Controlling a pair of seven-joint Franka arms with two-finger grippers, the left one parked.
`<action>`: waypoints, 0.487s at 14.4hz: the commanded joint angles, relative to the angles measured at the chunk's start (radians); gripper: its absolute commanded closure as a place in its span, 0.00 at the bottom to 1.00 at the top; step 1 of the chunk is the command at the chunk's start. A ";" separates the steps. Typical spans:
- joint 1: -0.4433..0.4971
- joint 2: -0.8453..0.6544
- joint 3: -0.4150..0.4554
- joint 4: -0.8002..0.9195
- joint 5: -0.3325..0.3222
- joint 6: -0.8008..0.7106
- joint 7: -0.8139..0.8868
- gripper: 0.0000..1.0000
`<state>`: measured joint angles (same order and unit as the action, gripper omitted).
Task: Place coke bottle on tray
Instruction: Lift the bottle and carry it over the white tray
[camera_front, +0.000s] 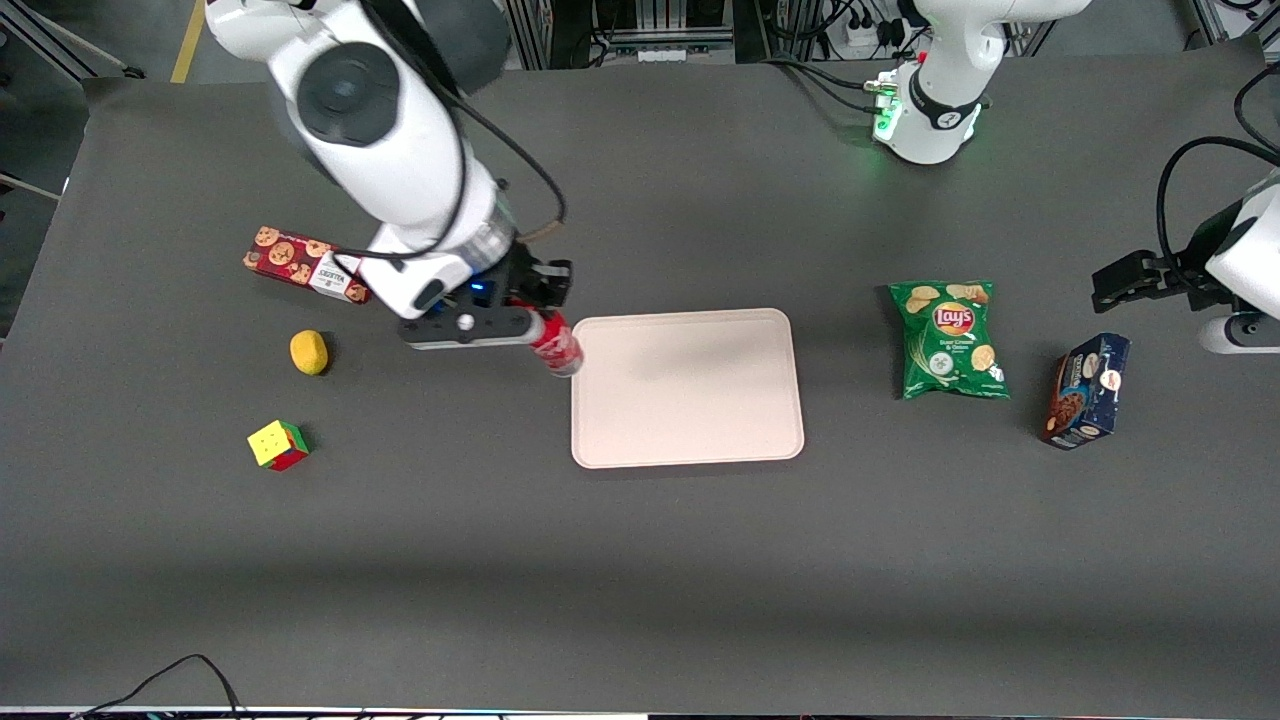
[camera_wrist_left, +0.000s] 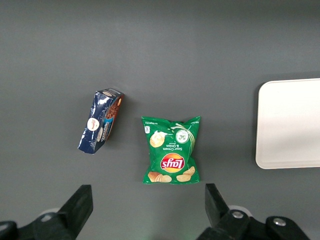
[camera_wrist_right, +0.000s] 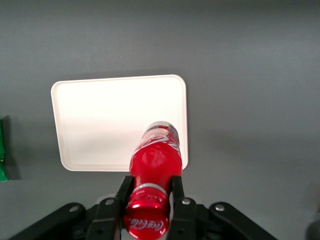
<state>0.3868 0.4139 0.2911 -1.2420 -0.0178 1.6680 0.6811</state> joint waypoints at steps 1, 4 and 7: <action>0.060 0.138 -0.015 0.098 -0.057 0.036 0.083 1.00; 0.076 0.219 -0.012 0.034 -0.099 0.142 0.150 1.00; 0.058 0.224 -0.012 -0.066 -0.097 0.249 0.153 1.00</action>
<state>0.4479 0.6420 0.2823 -1.2504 -0.0955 1.8472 0.7969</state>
